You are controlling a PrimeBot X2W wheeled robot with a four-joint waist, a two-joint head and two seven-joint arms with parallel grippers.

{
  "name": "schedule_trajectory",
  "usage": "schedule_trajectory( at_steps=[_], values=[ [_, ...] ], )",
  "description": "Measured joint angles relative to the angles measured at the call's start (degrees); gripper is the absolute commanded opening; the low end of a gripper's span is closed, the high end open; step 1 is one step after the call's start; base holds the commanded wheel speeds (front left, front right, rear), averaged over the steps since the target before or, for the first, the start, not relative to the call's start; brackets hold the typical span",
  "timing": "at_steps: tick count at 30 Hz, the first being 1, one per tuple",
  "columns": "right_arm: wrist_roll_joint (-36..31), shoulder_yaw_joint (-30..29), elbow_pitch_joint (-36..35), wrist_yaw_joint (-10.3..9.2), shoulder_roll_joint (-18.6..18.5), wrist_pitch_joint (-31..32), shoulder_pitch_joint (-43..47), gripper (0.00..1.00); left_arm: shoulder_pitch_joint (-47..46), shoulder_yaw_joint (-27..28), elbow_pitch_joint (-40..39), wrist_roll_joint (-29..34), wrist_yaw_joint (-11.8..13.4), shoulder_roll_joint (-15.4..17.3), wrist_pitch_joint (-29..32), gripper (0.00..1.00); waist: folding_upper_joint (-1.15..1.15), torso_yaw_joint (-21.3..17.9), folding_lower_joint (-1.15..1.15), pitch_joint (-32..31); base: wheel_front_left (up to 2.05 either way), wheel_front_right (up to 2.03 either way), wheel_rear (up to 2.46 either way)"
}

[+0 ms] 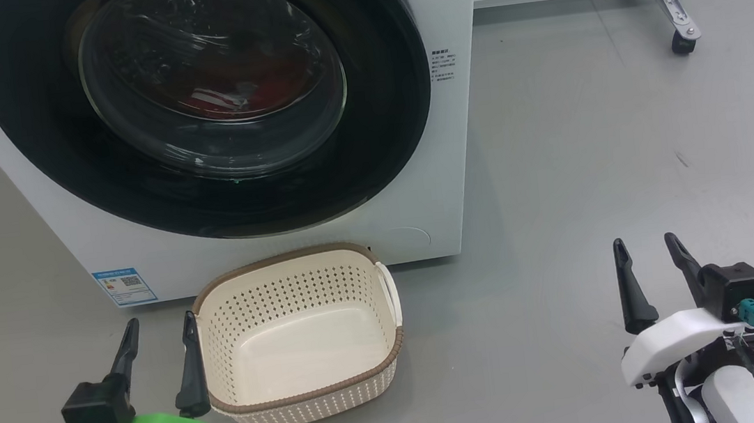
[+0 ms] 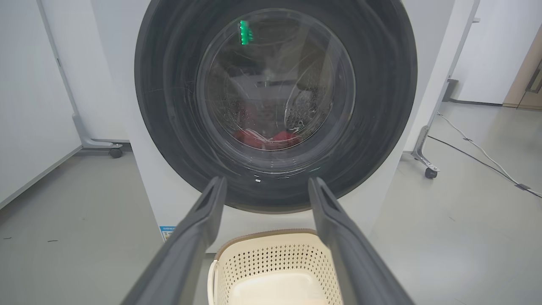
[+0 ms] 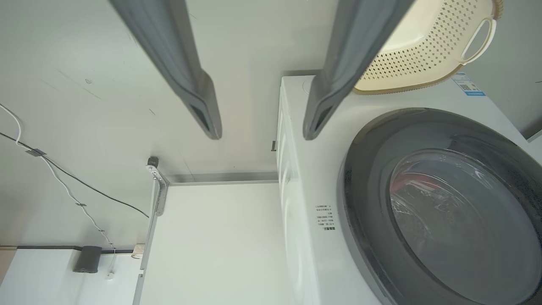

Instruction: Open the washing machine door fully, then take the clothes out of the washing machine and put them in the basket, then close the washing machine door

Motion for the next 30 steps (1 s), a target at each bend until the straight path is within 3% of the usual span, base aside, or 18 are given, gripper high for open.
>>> schedule_trajectory(
  at_steps=[10,30],
  values=[
    [-6.97,0.97,0.41,-0.64,0.29,-1.72,-0.52,1.00,-0.01,-0.22,2.05,5.92,1.44,-0.19,-1.60,1.00,0.00,-0.26,0.00,0.12,0.00,0.00,0.00],
    [-7.02,-1.20,0.93,-0.64,1.52,-1.81,-0.50,1.00,-0.15,0.58,4.41,6.10,1.52,-0.89,-1.76,1.00,0.00,-0.49,0.00,0.18,0.00,0.00,0.00]
  ],
)
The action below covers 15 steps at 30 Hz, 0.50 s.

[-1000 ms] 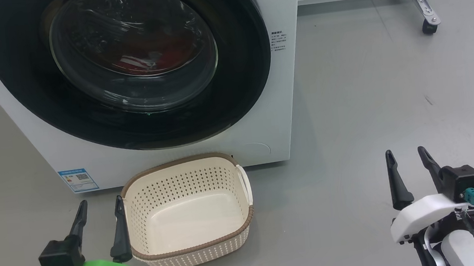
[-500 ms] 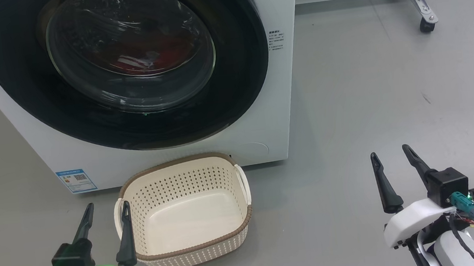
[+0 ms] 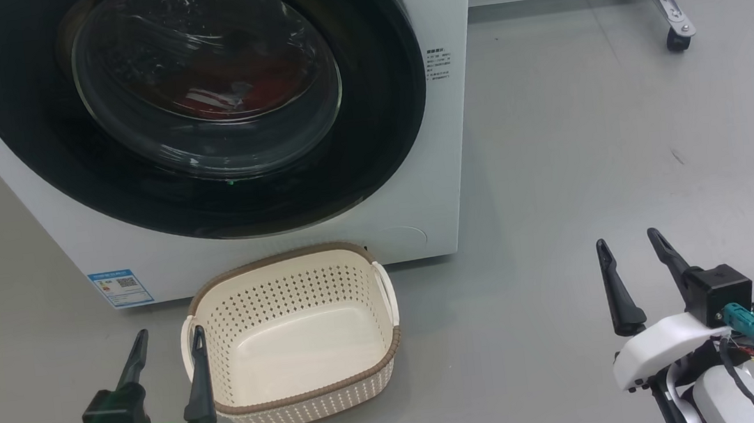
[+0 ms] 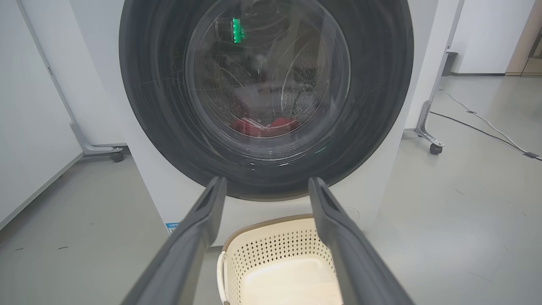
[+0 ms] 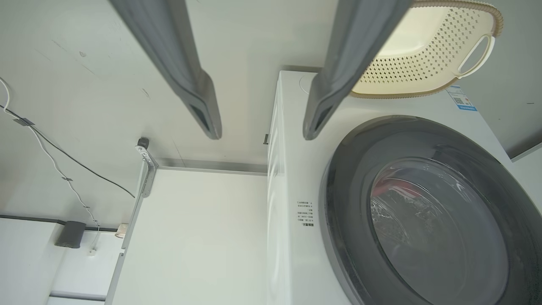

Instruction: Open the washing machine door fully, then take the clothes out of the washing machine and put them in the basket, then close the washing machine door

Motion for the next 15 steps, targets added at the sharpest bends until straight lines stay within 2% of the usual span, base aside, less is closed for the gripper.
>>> schedule_trajectory(
  at_steps=[3,5,15],
  values=[
    [0.00,-0.14,0.08,0.02,0.44,0.00,0.03,1.00,-0.02,0.09,0.27,0.00,0.00,-0.07,0.00,1.00,0.00,0.02,0.00,-0.02,0.00,0.00,0.00],
    [0.01,-0.32,0.08,0.04,0.65,0.00,0.04,0.00,-0.04,0.16,0.36,0.00,0.00,-0.10,0.00,1.00,0.00,0.05,0.00,-0.03,0.00,0.00,0.00],
    [0.08,-1.59,0.02,0.57,0.85,0.00,0.04,0.00,-1.12,0.73,0.02,-0.01,0.00,-0.55,0.00,1.00,0.00,0.13,0.00,0.05,0.00,0.00,0.00]
  ],
)
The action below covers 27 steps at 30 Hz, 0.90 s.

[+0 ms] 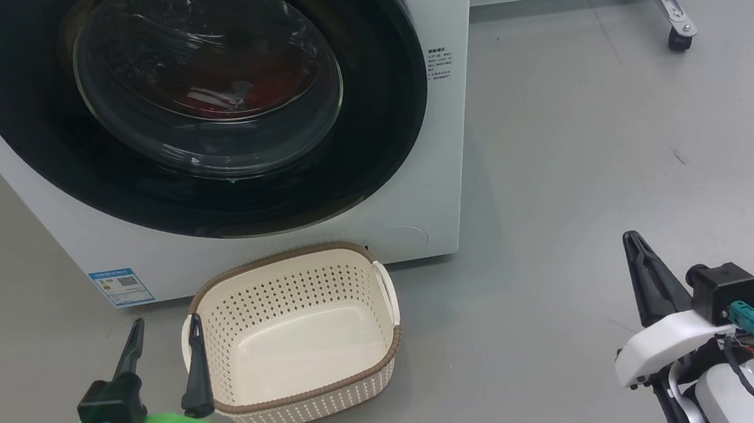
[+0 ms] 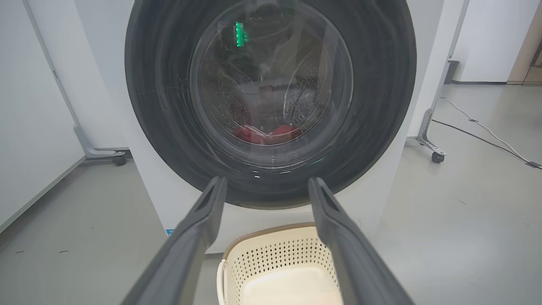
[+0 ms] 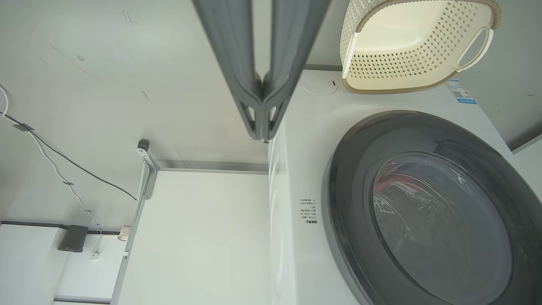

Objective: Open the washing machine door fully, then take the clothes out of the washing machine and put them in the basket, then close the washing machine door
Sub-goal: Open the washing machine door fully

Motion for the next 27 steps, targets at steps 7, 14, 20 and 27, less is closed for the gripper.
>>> schedule_trajectory(
  at_steps=[7,14,20,27],
  values=[
    [1.77,-1.70,-0.09,0.79,0.83,0.00,-0.03,0.00,-0.57,0.10,-0.80,0.00,0.00,-0.34,0.00,1.00,0.00,0.07,0.00,0.48,0.00,0.00,0.00],
    [6.28,-4.05,-0.47,3.12,2.26,0.00,-1.19,0.00,-1.47,0.63,-2.04,0.00,-0.08,-0.44,0.00,1.00,0.00,0.43,0.00,1.88,0.00,0.00,0.00],
    [15.28,-8.06,-0.77,5.86,3.58,-0.01,-2.49,0.00,-2.29,0.69,-2.75,0.00,-0.15,-0.57,0.00,1.00,0.00,1.04,0.00,3.42,0.00,0.00,0.00],
    [25.80,-11.28,-0.44,8.36,4.11,1.57,-6.54,0.00,-4.00,0.86,-4.02,-0.01,-0.41,-0.71,-0.01,1.00,0.00,2.00,0.00,5.95,0.00,0.00,0.00]
  ],
)
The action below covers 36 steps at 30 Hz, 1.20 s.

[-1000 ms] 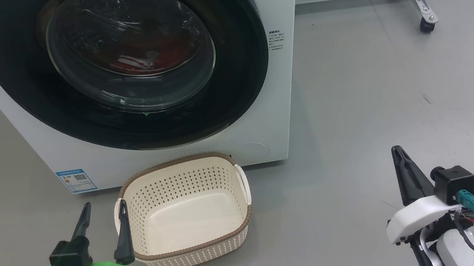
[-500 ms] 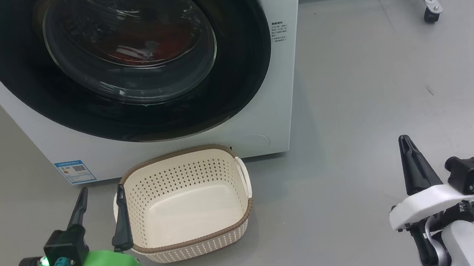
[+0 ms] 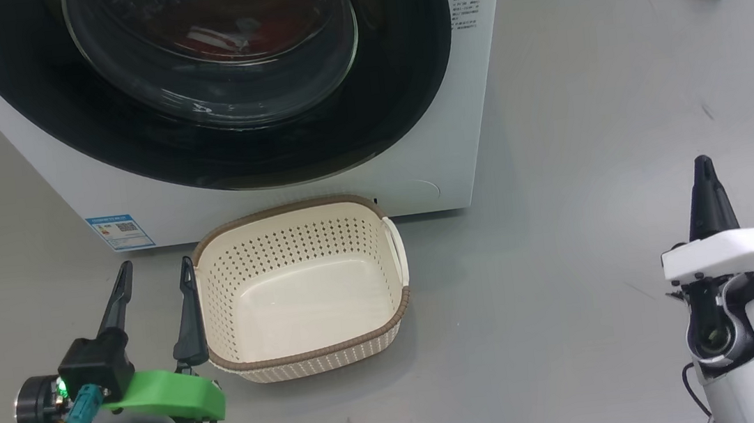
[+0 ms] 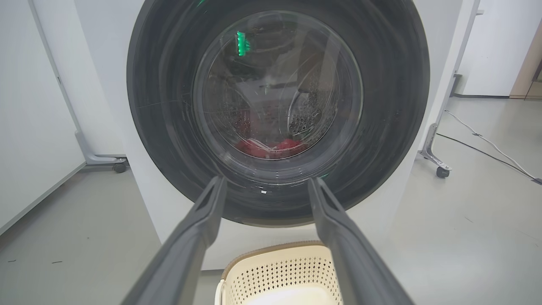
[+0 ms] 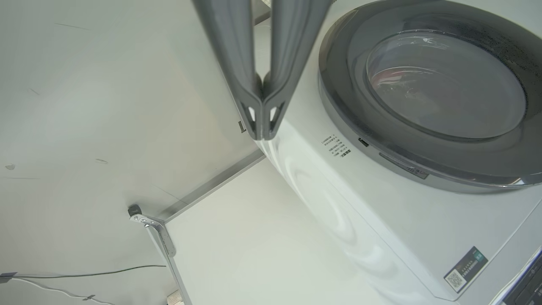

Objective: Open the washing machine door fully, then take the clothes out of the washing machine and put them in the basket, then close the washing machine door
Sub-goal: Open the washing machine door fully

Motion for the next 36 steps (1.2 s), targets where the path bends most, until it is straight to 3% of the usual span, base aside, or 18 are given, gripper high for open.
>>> schedule_trajectory(
  at_steps=[10,19,27,36],
  values=[
    [19.85,-5.97,1.10,1.30,0.19,7.04,-8.72,0.00,-3.23,-0.16,-2.09,0.97,-0.20,-0.02,0.00,1.00,0.00,1.30,0.00,4.46,0.00,0.00,0.00],
    [35.96,-8.04,3.18,1.32,0.15,17.94,-17.70,0.00,-5.55,-0.58,-3.42,1.31,-0.68,-0.37,0.00,1.00,0.00,2.82,0.00,8.68,0.00,0.00,0.00],
    [40.24,-7.51,4.67,1.13,0.04,25.20,-24.60,0.00,-7.39,-0.64,-4.04,1.49,-0.71,-0.66,0.00,1.00,0.00,3.88,0.00,12.43,0.00,0.00,0.00],
    [41.68,-6.91,6.01,-0.89,-1.71,29.85,-33.16,0.00,-10.39,-1.60,-4.66,1.47,-1.29,-1.65,0.00,1.00,0.00,5.37,0.00,16.40,0.00,0.00,0.00]
  ],
)
